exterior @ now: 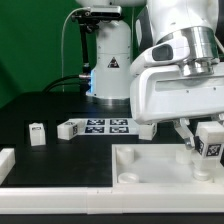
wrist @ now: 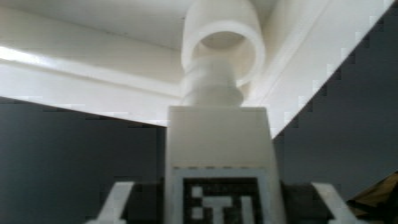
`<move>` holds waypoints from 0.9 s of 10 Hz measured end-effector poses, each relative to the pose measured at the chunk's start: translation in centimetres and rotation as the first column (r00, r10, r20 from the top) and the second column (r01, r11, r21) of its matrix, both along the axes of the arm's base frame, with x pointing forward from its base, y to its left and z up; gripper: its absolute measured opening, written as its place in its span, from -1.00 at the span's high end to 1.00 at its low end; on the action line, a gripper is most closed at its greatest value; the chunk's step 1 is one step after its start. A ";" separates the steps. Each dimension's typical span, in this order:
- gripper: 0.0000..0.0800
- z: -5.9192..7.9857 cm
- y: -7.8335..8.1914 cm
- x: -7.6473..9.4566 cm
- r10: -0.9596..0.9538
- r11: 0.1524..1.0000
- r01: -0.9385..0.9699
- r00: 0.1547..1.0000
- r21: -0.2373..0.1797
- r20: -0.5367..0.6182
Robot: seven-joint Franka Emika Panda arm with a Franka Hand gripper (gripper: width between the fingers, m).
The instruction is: Assemble one leg
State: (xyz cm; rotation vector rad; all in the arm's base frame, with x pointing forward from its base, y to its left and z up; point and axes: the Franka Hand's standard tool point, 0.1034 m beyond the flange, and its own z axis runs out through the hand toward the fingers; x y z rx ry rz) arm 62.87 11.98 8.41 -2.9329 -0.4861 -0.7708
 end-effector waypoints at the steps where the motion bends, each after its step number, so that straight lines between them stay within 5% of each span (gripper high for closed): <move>1: 0.27 0.0 0.2 -0.1 0.003 1.000 -0.003 1.000 0.000 0.000; 9: 0.27 -1.9 0.1 -1.2 0.001 1.000 -0.001 1.000 -0.001 -0.009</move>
Offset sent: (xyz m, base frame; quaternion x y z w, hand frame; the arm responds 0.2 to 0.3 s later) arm -0.0099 0.0020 -0.0083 -0.0010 0.0101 0.0063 0.9999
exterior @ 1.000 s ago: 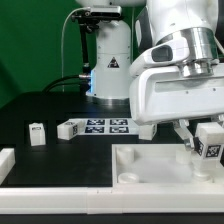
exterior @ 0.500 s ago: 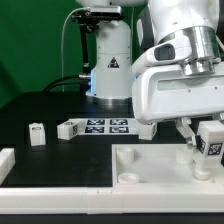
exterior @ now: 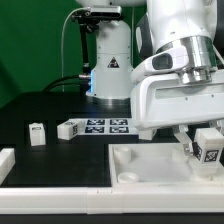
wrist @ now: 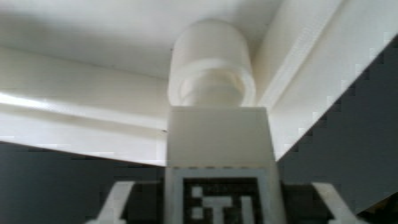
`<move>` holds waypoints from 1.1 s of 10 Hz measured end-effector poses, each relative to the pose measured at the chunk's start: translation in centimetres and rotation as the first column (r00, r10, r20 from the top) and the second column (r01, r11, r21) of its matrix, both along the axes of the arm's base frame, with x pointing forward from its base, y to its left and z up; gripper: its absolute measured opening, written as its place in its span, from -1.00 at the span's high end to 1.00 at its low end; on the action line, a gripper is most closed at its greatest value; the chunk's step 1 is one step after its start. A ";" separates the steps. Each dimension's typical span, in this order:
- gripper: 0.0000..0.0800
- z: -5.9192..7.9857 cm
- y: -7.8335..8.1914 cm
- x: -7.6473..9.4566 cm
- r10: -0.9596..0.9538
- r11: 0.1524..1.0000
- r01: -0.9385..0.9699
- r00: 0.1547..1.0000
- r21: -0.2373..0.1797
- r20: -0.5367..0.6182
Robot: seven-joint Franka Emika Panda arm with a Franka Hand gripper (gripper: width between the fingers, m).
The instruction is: Assemble one leg
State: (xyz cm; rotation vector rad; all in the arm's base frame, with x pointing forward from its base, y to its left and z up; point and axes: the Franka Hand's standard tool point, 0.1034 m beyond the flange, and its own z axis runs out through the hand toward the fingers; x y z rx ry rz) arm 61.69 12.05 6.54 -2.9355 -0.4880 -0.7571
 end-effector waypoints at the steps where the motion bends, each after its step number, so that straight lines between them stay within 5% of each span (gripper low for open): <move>1: 0.27 -0.2 -0.3 0.1 -0.006 1.000 0.006 1.000 0.002 0.031; 6: 0.27 -0.6 -0.8 -0.1 -0.021 1.000 0.020 0.996 0.006 0.083; 7: -0.12 -0.6 -0.8 -0.1 -0.021 1.000 0.020 0.996 0.006 0.083; 8: -0.12 -0.6 -0.8 -0.1 -0.021 1.000 0.020 0.996 0.006 0.083; 9: -0.43 -0.6 -0.8 -0.1 -0.021 1.000 0.020 0.996 0.006 0.083; 11: -0.61 -0.6 -0.8 -0.1 -0.021 1.000 0.020 0.996 0.006 0.083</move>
Offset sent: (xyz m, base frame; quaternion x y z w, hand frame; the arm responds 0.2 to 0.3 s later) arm -0.0076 -0.0042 -0.0178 0.0024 0.0083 -0.0005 1.0000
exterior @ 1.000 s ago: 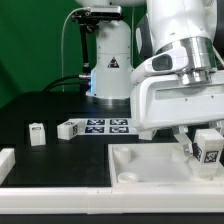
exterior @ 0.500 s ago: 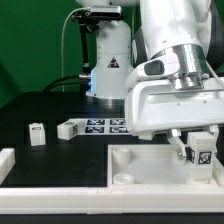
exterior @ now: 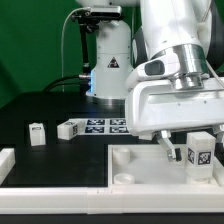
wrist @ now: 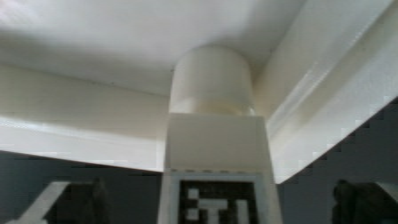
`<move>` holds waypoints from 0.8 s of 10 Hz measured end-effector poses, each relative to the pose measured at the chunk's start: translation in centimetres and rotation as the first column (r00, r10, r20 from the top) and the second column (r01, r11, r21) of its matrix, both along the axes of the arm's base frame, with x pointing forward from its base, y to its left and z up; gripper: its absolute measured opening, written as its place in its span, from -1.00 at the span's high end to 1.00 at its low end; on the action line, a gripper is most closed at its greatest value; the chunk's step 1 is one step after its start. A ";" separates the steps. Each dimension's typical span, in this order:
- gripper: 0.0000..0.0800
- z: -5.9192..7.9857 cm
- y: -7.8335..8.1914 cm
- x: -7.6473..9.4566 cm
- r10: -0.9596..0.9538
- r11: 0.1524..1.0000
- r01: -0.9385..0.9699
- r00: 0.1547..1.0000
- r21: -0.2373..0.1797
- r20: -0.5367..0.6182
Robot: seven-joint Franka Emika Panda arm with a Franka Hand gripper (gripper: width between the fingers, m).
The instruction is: Assemble one leg
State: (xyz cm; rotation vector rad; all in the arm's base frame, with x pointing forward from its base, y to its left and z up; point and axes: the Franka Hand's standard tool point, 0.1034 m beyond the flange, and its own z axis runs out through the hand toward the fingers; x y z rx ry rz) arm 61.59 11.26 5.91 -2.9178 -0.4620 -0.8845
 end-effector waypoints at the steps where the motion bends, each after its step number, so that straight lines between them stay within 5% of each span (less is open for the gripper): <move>1: -0.61 0.0 0.0 0.0 0.000 1.000 0.000 1.000 0.000 0.000; 4: -0.62 0.0 0.0 0.0 0.000 1.000 0.000 1.000 0.000 0.000; 8: -0.62 1.9 0.0 0.8 -0.007 1.000 0.007 1.000 -0.001 0.003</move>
Offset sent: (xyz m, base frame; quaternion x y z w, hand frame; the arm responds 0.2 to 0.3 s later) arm 0.0000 0.0000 0.0000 0.0000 0.0000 0.0000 1.0000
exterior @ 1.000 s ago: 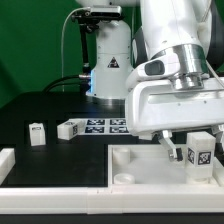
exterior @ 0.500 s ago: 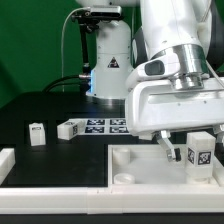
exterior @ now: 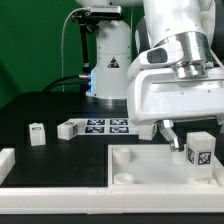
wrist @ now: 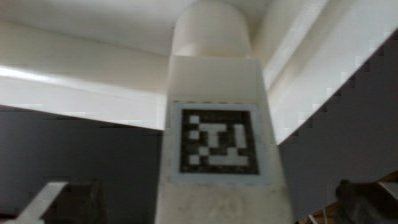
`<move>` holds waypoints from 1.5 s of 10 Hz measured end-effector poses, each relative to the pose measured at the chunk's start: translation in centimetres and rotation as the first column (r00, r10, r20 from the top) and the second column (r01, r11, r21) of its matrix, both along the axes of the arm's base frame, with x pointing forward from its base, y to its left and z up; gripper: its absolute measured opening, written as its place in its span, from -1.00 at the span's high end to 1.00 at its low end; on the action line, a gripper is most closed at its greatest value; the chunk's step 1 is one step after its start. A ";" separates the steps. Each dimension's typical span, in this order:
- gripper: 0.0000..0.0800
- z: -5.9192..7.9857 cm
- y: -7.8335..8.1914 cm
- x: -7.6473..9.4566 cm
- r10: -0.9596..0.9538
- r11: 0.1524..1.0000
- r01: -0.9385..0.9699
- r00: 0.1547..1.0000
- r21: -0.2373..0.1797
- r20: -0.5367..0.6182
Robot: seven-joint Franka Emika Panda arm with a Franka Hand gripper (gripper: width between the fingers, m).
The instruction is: Assemble one leg
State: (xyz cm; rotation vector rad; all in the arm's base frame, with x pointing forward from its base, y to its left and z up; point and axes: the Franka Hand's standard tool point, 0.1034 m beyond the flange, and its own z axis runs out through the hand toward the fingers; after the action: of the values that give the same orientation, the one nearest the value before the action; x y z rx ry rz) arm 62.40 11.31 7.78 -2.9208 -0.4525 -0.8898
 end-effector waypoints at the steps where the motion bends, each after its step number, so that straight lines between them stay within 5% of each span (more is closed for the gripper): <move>1: -0.62 -0.1 0.3 -0.1 0.005 1.000 -0.005 1.000 0.000 -0.025; 3: -0.62 -0.5 0.5 -0.3 0.016 1.000 -0.016 0.996 -0.002 -0.089; 6: -0.62 -0.4 -0.1 0.5 0.022 1.000 -0.028 0.935 -0.011 -0.353; 9: -0.62 -0.5 0.2 -0.8 0.017 0.999 -0.042 0.773 -0.023 -0.635; 10: -0.62 -0.6 0.2 0.7 0.023 0.999 -0.039 0.809 -0.014 -0.588; 11: -0.62 -0.9 0.1 0.1 0.021 0.999 -0.037 0.812 -0.016 -0.583; 13: 0.03 -1.0 0.1 0.2 0.021 0.999 -0.037 0.811 -0.016 -0.584; 14: 0.03 -1.0 0.1 0.2 0.021 0.999 -0.037 0.811 -0.016 -0.584; 15: 0.27 -1.0 0.1 0.2 0.021 0.999 -0.037 0.811 -0.016 -0.584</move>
Offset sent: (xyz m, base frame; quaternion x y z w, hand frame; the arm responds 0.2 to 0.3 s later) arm 0.0220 -0.0265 0.0004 -0.0059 -0.2641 -0.0341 0.9639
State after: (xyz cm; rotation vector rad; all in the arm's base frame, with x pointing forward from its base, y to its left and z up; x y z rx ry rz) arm 62.56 11.39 6.79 -2.9809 -0.4509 0.0555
